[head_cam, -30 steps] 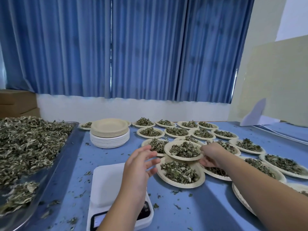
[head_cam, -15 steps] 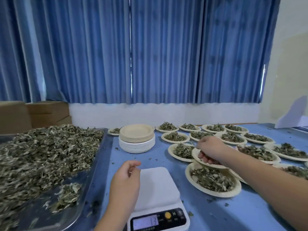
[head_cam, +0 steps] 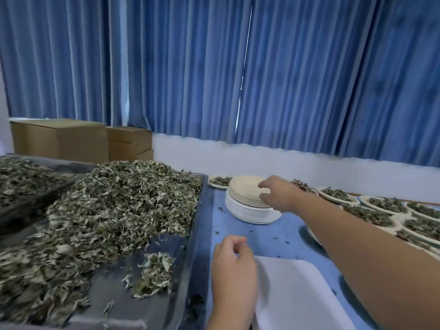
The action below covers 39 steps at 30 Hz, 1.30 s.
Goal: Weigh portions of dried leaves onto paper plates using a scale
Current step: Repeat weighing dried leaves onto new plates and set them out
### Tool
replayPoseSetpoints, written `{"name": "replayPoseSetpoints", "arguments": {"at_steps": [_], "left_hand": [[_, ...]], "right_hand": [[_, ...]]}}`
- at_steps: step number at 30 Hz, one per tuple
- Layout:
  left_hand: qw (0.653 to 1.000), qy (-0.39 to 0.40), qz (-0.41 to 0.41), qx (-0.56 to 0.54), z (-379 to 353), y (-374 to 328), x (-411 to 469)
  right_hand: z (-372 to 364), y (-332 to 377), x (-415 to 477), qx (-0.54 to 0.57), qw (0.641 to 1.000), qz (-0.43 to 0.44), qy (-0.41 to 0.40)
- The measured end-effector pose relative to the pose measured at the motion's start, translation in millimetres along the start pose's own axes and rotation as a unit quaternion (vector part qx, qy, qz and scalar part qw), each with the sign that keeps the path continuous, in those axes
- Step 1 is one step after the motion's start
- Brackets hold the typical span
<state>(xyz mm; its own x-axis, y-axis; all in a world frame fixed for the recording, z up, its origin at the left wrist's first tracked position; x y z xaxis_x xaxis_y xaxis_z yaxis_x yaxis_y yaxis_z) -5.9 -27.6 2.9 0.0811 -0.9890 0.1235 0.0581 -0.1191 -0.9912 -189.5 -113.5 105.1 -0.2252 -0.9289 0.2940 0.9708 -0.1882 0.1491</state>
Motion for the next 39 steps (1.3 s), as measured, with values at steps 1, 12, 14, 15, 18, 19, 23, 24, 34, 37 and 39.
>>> {"name": "replayPoseSetpoints", "arguments": {"at_steps": [1,12,14,15,18,19,23,24,34,37,39], "left_hand": [[1.000,-0.002,0.016,-0.007,0,2,2],[0.997,-0.010,0.068,-0.039,3,5,8],[0.997,-0.009,0.064,-0.034,3,4,7],[0.998,-0.008,0.061,-0.031,3,4,7],[0.998,-0.002,0.055,-0.027,3,3,5],[0.998,-0.001,0.055,-0.028,3,3,5],[0.998,-0.001,0.054,-0.030,3,2,4],[0.998,-0.002,0.054,-0.031,3,2,5],[0.998,0.001,0.058,-0.035,3,0,3],[0.997,-0.004,0.065,-0.044,4,1,4],[0.997,-0.004,0.069,-0.044,3,2,4]], "right_hand": [[-7,0,4,0.005,1.000,-0.008,0.022],[-19,-3,23,0.087,0.995,-0.034,0.036],[-15,-5,24,0.089,0.995,-0.037,0.024],[-15,-5,24,0.099,0.994,-0.039,0.025],[-17,-7,22,0.114,0.992,-0.042,0.037],[-18,-7,23,0.112,0.992,-0.041,0.035],[-13,-5,28,0.073,0.997,-0.017,0.015],[-12,-4,30,0.064,0.998,-0.010,0.004],[-12,2,29,0.045,0.999,0.012,0.017],[-10,1,31,0.039,0.999,0.004,0.029],[-8,-1,32,0.042,0.999,0.002,0.029]]}}
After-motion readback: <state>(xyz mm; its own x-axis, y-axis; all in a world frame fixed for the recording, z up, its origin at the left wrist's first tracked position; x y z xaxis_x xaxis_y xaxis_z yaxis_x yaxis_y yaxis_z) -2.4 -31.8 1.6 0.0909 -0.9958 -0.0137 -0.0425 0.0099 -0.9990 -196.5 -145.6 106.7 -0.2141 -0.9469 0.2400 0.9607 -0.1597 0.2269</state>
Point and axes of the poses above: each hand's wrist, its own x-axis towards the middle knuckle, its own z-axis out of the back of the hand, y = z × x, the point moved 3 cm from there along x, towards the middle knuckle, and after that the axes turned 8 degrees about -y, right-handed, at the moved point
